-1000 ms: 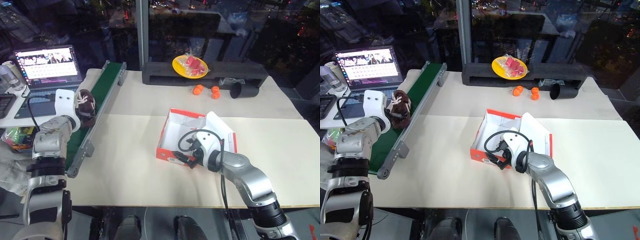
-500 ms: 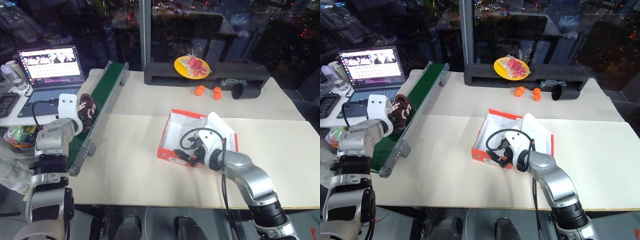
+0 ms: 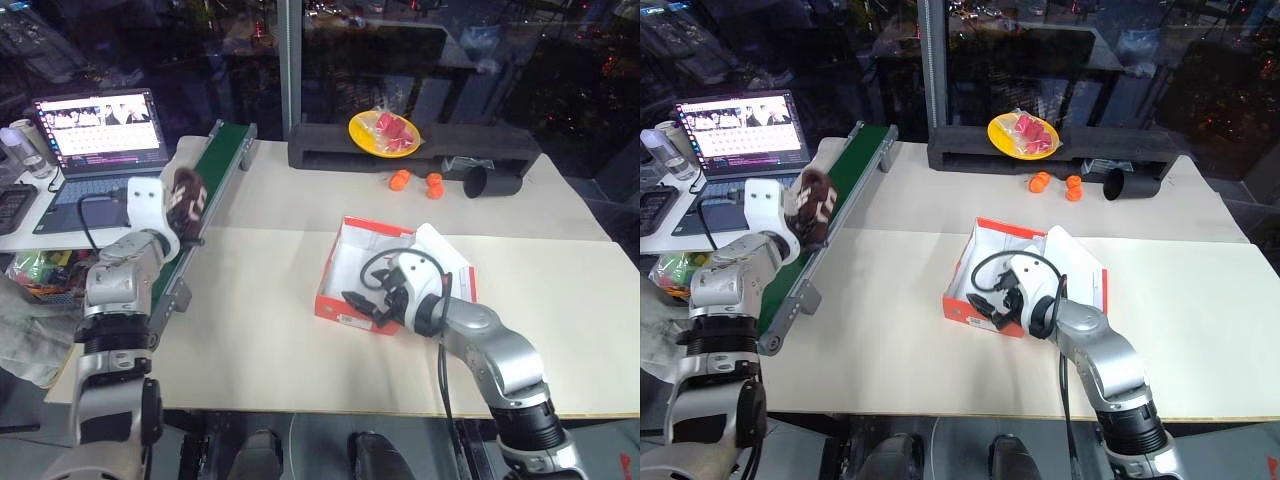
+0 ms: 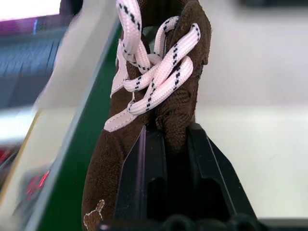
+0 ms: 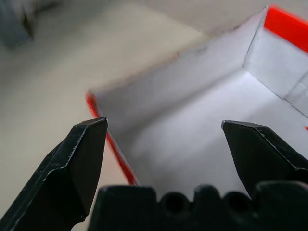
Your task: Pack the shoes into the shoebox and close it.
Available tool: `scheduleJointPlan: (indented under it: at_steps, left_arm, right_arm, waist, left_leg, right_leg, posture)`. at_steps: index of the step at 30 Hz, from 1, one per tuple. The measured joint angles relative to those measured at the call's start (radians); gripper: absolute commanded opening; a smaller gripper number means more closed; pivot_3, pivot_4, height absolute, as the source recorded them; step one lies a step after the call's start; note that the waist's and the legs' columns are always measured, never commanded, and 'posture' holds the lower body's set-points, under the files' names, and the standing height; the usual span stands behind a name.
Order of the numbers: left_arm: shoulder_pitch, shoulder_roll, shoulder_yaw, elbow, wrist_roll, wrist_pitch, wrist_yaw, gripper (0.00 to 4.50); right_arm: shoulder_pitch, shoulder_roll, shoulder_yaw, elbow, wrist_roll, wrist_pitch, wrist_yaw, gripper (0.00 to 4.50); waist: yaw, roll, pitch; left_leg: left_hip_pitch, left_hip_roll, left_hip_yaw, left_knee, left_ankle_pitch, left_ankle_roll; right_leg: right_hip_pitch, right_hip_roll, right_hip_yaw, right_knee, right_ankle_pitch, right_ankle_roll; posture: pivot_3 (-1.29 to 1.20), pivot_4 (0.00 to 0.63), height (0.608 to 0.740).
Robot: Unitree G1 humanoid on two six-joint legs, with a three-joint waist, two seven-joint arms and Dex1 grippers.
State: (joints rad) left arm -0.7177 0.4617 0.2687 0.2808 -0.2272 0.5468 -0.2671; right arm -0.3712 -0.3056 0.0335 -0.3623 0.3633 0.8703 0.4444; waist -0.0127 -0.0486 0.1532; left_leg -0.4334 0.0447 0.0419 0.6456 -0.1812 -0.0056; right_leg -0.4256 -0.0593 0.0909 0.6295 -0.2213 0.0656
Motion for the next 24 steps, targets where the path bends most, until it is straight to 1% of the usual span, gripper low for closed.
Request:
scheduleJointPlan:
  at_steps: [1,3,4,5,6,8,11,16,24]
  left_arm:
    - [-0.008,-0.02,0.006,-0.034,-0.019,-0.014,-0.001,0.05]
    - [-0.023,-0.087,0.025,-0.107,-0.083,-0.008,-0.001,0.05]
    - [-0.026,-0.125,0.027,-0.145,-0.123,0.016,-0.007,0.05]
    - [-0.027,-0.185,0.022,-0.201,-0.185,0.062,-0.016,0.05]
    - [-0.027,-0.228,0.01,-0.234,-0.228,0.091,-0.022,0.05]
    - [-0.022,-0.323,-0.024,-0.3,-0.328,0.183,-0.021,0.05]
    - [0.007,-0.362,-0.078,-0.37,-0.379,0.257,-0.021,0.05]
    - [0.029,-0.372,-0.13,-0.4,-0.412,0.301,-0.035,0.05]
    - [0.029,-0.35,-0.152,-0.401,-0.421,0.301,-0.076,0.05]
  right_arm:
    - [-0.034,0.048,-0.054,0.001,0.05,0.045,-0.027,4.5]
    - [-0.132,0.205,-0.228,0.03,0.193,0.15,-0.136,4.5]
    - [-0.185,0.277,-0.309,0.052,0.269,0.196,-0.196,4.5]
    - [-0.258,0.35,-0.404,0.084,0.355,0.244,-0.275,4.5]
    - [-0.297,0.381,-0.445,0.101,0.403,0.265,-0.319,4.5]
    - [-0.351,0.396,-0.487,0.14,0.511,0.31,-0.408,4.5]
    - [-0.379,0.395,-0.544,0.178,0.608,0.332,-0.516,4.5]
    - [-0.405,0.394,-0.555,0.228,0.682,0.324,-0.619,4.5]
    - [-0.467,0.375,-0.551,0.27,0.74,0.272,-0.681,4.5]
  waist:
    - [-0.001,0.0,0.0]
    - [-0.005,0.0,0.0]
    - [-0.005,0.0,0.0]
    - [-0.004,0.0,0.0]
    - [-0.002,0.0,0.0]
    - [0.002,0.001,0.0]
    - [-0.007,0.001,-0.001]
    - [-0.036,0.004,0.0]
    - [-0.034,0.005,0.0]
  left_leg:
    - [0.0,0.0,0.0,0.0,0.0,0.0]
    - [0.0,0.001,-0.001,0.0,0.0,0.0]
    - [0.0,0.001,-0.001,0.0,0.0,0.0]
    - [0.0,0.001,-0.002,0.0,0.0,0.0]
    - [-0.001,0.001,-0.003,0.0,0.0,0.0]
    - [-0.004,-0.001,-0.007,0.0,0.0,0.0]
    - [-0.006,-0.001,-0.008,0.0,0.0,0.0]
    - [-0.006,-0.001,-0.01,-0.001,0.0,0.001]
    - [-0.006,-0.001,-0.011,0.0,0.0,0.001]
  right_leg:
    - [0.0,0.0,0.0,0.0,0.0,0.0]
    - [0.0,0.0,0.0,0.001,0.0,0.0]
    - [0.0,0.0,-0.001,0.001,0.0,0.0]
    - [0.0,0.0,-0.002,0.001,0.0,0.0]
    - [0.001,0.0,-0.003,0.0,0.0,0.0]
    - [0.001,-0.001,-0.007,0.001,0.0,0.0]
    - [0.0,-0.001,-0.007,0.0,0.001,0.0]
    - [-0.001,0.0,-0.007,-0.001,0.0,0.0]
    - [0.0,0.0,-0.008,-0.003,0.0,0.0]
  posture:
    - [0.0,0.15,0.728]
    - [0.0,0.15,0.728]
    - [0.0,0.15,0.728]
    - [0.0,0.15,0.728]
    - [0.0,0.15,0.728]
    - [0.0,0.15,0.728]
    - [0.0,0.15,0.728]
    - [0.0,0.15,0.728]
    - [0.0,0.15,0.728]
